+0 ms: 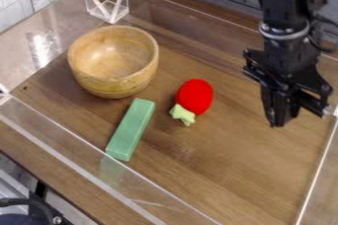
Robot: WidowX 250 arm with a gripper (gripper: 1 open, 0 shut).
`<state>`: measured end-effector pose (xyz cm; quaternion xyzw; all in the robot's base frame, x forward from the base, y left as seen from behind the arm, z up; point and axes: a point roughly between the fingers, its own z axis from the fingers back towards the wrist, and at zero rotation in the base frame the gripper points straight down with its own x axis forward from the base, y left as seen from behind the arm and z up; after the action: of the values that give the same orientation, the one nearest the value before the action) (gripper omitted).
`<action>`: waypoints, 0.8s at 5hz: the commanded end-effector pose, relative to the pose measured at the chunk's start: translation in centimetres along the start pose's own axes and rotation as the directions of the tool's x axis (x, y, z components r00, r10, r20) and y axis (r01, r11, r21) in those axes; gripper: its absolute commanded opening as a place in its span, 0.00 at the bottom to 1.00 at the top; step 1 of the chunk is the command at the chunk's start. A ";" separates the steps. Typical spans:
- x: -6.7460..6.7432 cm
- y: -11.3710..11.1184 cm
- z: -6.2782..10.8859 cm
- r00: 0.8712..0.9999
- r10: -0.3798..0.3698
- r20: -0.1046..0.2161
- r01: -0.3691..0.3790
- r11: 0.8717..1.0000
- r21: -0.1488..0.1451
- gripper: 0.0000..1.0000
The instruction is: Move the red object to the right side of the table
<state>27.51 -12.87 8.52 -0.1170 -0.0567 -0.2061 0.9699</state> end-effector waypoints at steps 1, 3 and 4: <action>0.2 -0.1 0.4 1.000 -0.005 0.018 0.004 1.000 0.013 0.00; -0.3 0.0 2.6 0.996 -0.082 -0.038 0.083 0.997 0.010 1.00; 0.0 0.3 2.2 0.997 -0.053 -0.047 0.054 0.998 0.026 0.00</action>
<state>26.61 -11.99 9.05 -0.0962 -0.0112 -0.2328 0.9677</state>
